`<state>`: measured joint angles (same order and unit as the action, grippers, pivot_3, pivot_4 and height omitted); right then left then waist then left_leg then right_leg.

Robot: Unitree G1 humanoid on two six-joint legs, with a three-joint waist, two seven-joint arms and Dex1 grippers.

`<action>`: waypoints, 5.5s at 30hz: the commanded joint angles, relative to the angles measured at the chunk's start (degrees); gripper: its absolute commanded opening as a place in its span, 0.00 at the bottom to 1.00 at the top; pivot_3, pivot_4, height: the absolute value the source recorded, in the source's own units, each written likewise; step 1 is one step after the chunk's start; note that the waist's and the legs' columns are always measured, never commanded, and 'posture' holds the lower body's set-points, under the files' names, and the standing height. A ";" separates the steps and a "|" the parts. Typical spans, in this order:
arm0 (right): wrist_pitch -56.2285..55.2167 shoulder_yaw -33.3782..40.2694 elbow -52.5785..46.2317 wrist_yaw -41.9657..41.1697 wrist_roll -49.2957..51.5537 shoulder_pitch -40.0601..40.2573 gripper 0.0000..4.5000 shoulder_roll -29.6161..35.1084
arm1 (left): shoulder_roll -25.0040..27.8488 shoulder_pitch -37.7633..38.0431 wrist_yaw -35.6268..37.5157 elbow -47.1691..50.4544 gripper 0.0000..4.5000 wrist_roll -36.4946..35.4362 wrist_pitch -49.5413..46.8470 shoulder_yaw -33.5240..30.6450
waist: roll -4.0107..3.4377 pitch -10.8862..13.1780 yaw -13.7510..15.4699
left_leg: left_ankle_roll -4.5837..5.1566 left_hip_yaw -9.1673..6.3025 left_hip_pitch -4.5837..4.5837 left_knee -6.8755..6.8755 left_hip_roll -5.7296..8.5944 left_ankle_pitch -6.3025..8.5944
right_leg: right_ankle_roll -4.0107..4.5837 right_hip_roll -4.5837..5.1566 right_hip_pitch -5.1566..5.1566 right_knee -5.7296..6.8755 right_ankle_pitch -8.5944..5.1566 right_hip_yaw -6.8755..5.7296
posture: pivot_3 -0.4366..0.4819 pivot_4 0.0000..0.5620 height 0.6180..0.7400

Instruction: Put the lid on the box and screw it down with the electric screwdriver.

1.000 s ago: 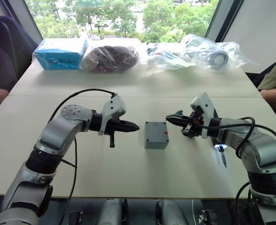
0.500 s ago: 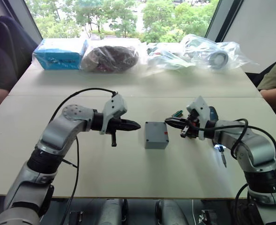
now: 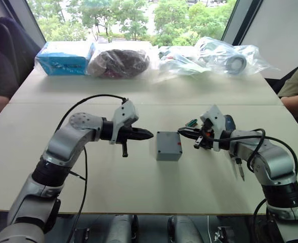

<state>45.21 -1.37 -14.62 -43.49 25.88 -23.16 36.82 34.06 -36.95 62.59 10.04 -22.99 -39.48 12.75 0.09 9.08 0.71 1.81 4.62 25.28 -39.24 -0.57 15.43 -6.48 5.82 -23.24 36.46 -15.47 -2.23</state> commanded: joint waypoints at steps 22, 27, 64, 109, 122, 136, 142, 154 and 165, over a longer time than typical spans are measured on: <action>13.32 14.90 0.58 4.04 7.85 -6.53 0.58 5.38 | -1.00 -2.34 0.11 2.04 0.00 -1.92 0.68 -1.66 | 0.00 0.00 0.13 | 0.00 0.00 0.00 0.00 0.00 0.00 | 0.00 0.00 0.01 0.00 0.00 0.00 | 0.48 0.27 1.00; 27.73 15.70 8.57 2.10 9.19 -11.84 0.94 18.58 | -1.57 -3.61 1.11 4.17 0.00 -2.62 1.28 -0.35 | 0.01 0.00 0.07 | 0.09 0.00 0.01 0.00 0.06 0.05 | 0.00 0.08 0.06 -0.09 0.00 -0.02 | 0.48 0.27 1.00; 27.41 -26.69 38.16 -17.79 -8.97 -25.57 0.70 23.98 | -2.45 2.86 -5.85 12.72 0.00 -1.00 0.66 4.03 | -0.01 -0.01 0.00 | 0.09 0.13 -0.03 0.02 0.00 0.06 | 0.01 0.01 -0.03 -0.07 0.01 0.17 | 0.48 0.27 1.00; -11.15 12.39 -14.99 21.99 8.31 2.31 0.40 -19.85 | -8.17 -3.88 1.61 -11.73 0.00 12.26 13.35 11.27 | -0.43 0.20 -0.05 | -0.01 0.28 0.07 0.02 -0.09 -0.10 | -0.25 -0.16 -0.16 -0.14 0.27 0.33 | 0.48 0.27 1.00; -17.62 8.64 -11.16 21.95 3.63 4.75 0.40 -20.79 | -7.53 -2.71 -0.11 -12.18 0.00 12.87 12.96 10.52 | -0.42 0.20 -0.05 | -0.01 0.28 0.04 0.02 -0.10 -0.10 | -0.24 -0.16 -0.13 -0.14 0.27 0.33 | 0.48 0.27 1.00; -22.68 6.89 -8.07 22.97 0.03 6.23 0.40 -22.62 | -7.50 -2.18 -0.17 -11.73 0.00 12.64 12.77 10.90 | -0.40 0.18 -0.06 | -0.01 0.28 0.00 0.02 -0.10 -0.10 | -0.24 -0.16 -0.08 -0.14 0.27 0.33 | 0.48 0.27 1.00; -22.67 4.89 -8.44 21.62 -1.05 8.35 0.40 -21.53 | -7.16 -1.38 -0.03 -10.99 0.00 12.79 12.05 11.43 | -0.32 0.10 -0.08 | -0.01 0.28 -0.08 0.02 -0.10 -0.09 | -0.24 -0.16 0.00 -0.15 0.27 0.33 | 0.48 0.27 1.00; -21.12 2.07 -5.69 21.50 -3.27 12.21 0.40 -21.64 | -6.80 -0.21 0.42 -10.46 0.00 12.96 10.32 12.16 | 0.02 -0.53 -0.14 | 0.44 0.28 -0.98 0.19 -0.18 0.20 | -0.11 -0.19 0.89 -0.31 0.18 0.33 | 0.48 0.27 1.00; -21.18 0.11 -4.46 20.72 -5.71 13.89 0.40 -20.13 | -6.87 0.31 0.17 -9.95 0.00 13.26 10.20 12.55 | 0.41 -1.21 -0.09 | 0.44 0.27 -1.02 0.21 -0.20 0.20 | -0.05 -0.18 0.92 -0.31 0.15 0.32 | 0.48 0.27 1.00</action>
<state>20.87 1.02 -22.55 -22.10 20.96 -12.26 16.37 26.55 -37.83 62.48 0.21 -11.27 -28.33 23.76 0.50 7.87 0.62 2.24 4.88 24.25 -39.02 -0.77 15.64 -6.52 5.63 -22.31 36.15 -15.32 -1.90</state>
